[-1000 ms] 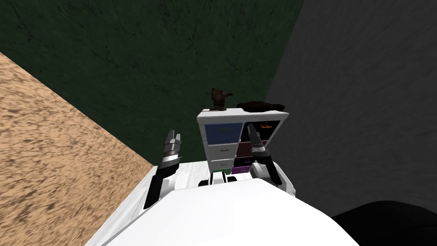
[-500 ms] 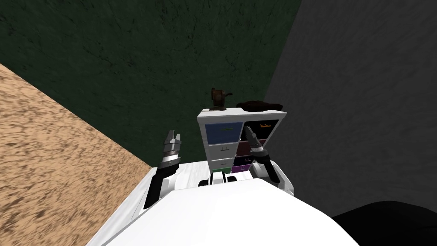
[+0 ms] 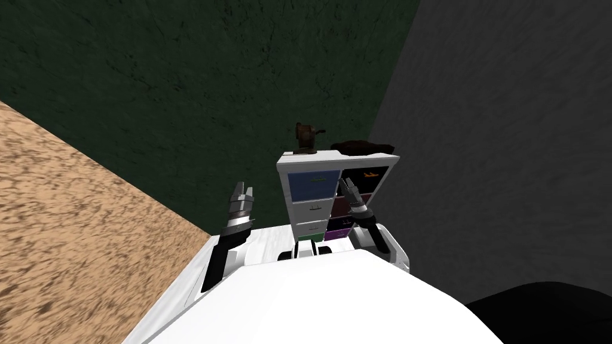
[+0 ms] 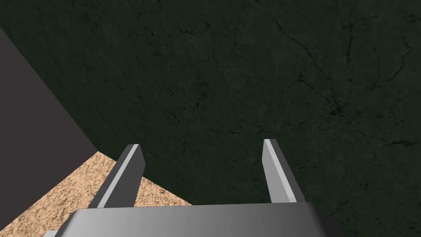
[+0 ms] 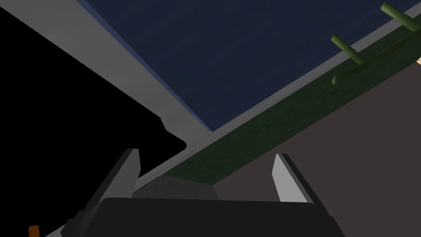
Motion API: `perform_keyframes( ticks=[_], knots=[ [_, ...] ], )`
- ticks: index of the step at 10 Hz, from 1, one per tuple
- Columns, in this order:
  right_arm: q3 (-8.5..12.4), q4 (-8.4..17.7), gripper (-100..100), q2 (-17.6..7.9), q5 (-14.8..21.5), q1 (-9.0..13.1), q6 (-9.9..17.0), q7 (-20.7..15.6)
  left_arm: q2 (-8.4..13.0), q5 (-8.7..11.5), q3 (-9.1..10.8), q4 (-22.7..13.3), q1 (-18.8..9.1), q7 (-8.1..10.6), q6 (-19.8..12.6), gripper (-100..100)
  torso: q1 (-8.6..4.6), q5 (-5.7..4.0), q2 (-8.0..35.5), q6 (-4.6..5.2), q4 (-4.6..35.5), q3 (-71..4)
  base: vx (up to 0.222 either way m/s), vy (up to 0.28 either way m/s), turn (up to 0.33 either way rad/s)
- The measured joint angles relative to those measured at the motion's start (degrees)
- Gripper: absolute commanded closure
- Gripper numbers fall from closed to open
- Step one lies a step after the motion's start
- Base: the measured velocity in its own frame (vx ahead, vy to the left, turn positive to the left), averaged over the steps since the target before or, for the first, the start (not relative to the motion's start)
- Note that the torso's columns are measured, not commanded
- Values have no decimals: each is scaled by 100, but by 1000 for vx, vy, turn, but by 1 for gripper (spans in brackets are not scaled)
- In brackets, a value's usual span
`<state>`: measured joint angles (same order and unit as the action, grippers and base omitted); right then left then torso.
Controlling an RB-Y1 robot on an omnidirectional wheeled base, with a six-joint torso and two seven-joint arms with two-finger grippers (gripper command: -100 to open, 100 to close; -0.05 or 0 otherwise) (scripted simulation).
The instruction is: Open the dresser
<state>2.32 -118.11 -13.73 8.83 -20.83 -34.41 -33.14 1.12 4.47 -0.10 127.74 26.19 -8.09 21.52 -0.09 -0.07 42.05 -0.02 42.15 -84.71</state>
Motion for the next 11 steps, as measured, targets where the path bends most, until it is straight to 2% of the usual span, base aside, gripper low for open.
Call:
perform_keyframes(
  ticks=[3,4,5,7,11],
  knots=[
    [29,278,-100,-39,208,91,-91,-495,0,0,0,0,0,0,0,0,5,3,8,-1,5,5,-6,24,-37],
    [32,293,-100,-42,225,94,-95,-626,0,0,0,0,0,0,0,0,4,4,11,-3,6,7,-12,19,-57],
    [50,417,-100,-66,313,174,-118,-777,0,0,0,0,0,0,0,0,2,1,7,-1,3,5,-13,26,-41],
    [54,477,-100,-71,385,157,-139,-1052,0,0,0,0,0,0,0,0,5,5,16,1,10,10,-4,19,-43],
    [99,831,-100,-110,692,264,-246,-1688,0,0,0,0,0,0,0,0,10,7,27,2,14,17,-9,26,-37]
  ],
)
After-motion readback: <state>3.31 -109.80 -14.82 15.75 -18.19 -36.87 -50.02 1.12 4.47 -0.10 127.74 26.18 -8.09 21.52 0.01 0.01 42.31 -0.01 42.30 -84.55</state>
